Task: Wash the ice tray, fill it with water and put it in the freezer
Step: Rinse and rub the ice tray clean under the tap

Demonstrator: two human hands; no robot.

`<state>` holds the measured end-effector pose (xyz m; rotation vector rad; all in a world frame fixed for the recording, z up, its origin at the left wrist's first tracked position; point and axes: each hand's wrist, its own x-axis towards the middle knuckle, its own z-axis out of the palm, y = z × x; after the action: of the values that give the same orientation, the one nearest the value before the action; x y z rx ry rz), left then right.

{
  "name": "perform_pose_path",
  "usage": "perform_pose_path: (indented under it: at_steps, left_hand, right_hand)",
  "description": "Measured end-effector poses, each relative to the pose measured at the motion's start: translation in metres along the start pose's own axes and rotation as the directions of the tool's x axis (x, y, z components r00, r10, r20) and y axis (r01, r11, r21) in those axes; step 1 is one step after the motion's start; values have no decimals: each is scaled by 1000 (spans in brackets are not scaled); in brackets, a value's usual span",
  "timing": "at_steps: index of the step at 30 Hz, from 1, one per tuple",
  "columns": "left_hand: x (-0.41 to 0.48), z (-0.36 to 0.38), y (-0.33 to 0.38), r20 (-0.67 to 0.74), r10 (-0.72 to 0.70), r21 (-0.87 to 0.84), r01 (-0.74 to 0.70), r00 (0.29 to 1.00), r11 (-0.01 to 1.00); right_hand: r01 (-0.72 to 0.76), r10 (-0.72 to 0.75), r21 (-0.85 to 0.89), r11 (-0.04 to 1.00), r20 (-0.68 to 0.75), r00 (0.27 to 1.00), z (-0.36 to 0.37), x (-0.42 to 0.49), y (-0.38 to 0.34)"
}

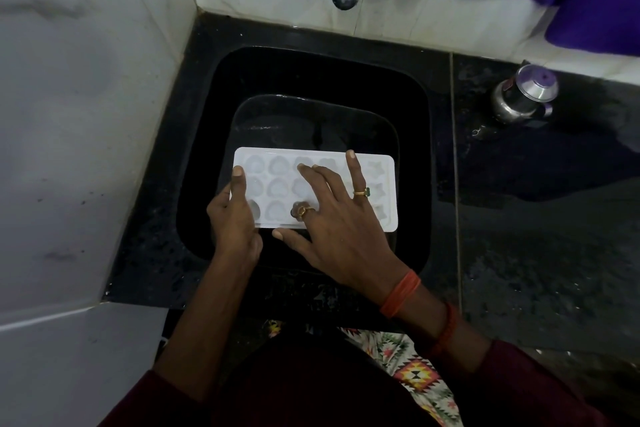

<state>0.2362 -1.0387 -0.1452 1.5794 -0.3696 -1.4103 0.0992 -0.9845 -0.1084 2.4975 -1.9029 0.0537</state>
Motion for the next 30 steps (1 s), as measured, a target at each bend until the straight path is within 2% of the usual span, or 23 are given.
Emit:
perform_pose_path:
  at_steps: [8,17,30]
  left_hand:
    - [2,-1,-1,-14,-11,0,11,1000,1000]
    - [0,-1,1,-13,-23,-5,23,1000,1000]
    - [0,0,-1,-23,-24,-8,24,999,1000]
  right_hand:
    - [-23,24,5,1000,-23,999,-3,1,0]
    - [-49,49,0,999,27,998,-2,2,1]
    - [-14,18,-50,999,62,998,-9,-2,8]
